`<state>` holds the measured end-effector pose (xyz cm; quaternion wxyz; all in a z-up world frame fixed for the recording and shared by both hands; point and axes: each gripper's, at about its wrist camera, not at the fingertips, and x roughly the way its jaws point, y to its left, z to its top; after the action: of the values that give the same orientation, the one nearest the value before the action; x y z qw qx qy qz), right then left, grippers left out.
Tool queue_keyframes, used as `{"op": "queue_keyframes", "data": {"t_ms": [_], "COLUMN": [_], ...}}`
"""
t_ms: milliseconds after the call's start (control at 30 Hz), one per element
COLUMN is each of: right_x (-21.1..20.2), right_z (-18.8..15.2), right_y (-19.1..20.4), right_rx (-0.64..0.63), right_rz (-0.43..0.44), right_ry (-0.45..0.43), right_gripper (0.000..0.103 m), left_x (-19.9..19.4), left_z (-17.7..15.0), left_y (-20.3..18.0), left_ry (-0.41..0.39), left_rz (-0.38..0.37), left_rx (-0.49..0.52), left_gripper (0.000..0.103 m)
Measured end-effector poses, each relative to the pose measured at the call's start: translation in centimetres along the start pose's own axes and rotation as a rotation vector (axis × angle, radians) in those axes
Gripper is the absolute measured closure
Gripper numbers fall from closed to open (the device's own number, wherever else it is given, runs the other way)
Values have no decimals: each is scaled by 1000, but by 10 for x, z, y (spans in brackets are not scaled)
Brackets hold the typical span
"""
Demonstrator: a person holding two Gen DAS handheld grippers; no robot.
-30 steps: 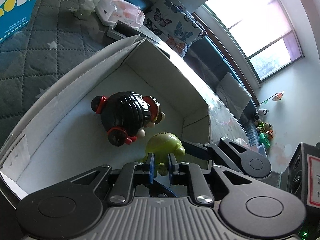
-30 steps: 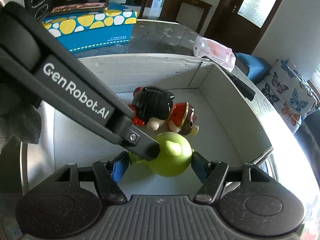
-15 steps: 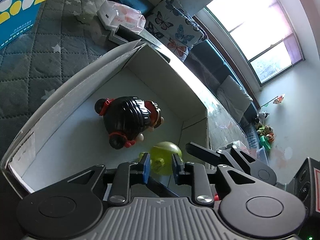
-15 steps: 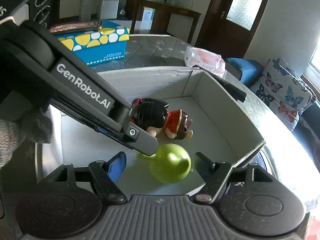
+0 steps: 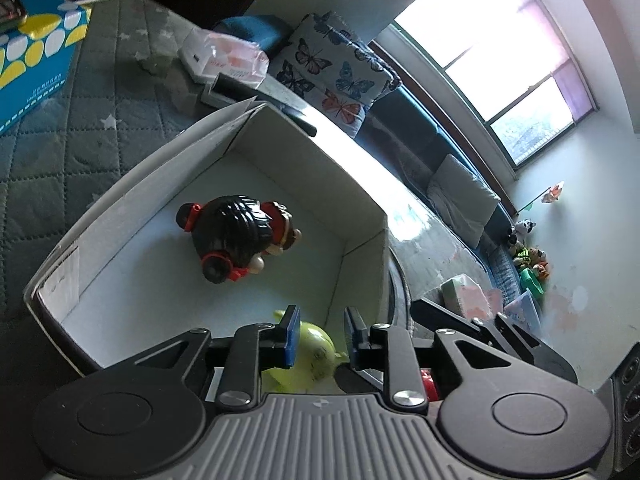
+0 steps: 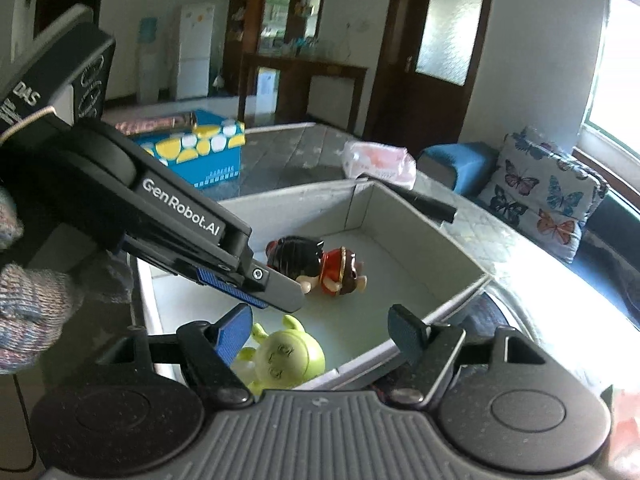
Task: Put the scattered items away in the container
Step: 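Open the left gripper to drop the green alien beside the doll, then move the left gripper out of the box to the red octopus toy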
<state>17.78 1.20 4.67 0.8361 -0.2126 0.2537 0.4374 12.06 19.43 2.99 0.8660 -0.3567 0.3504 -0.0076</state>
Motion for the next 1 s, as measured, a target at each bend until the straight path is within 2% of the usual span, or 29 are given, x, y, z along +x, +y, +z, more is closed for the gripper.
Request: {"op": "queue_keyframes", "data": {"t_ms": [400, 700, 1000], "right_x": [-68, -88, -101], "right_z": [-37, -74, -111], "right_y": [4, -4, -16], "right_rx": [93, 195, 282], "right_rz": [-58, -99, -159], "right_ry": [-105, -99, -62], "right_gripper": [26, 26, 26], "left_x": [-18, -23, -7], "left_z": [-26, -46, -70], "left_y": [-32, -57, -83], "left_ry": [-24, -29, 32], "left_rz": [0, -15, -56], "left_rx": [96, 168, 227], "left_gripper": [77, 76, 76]}}
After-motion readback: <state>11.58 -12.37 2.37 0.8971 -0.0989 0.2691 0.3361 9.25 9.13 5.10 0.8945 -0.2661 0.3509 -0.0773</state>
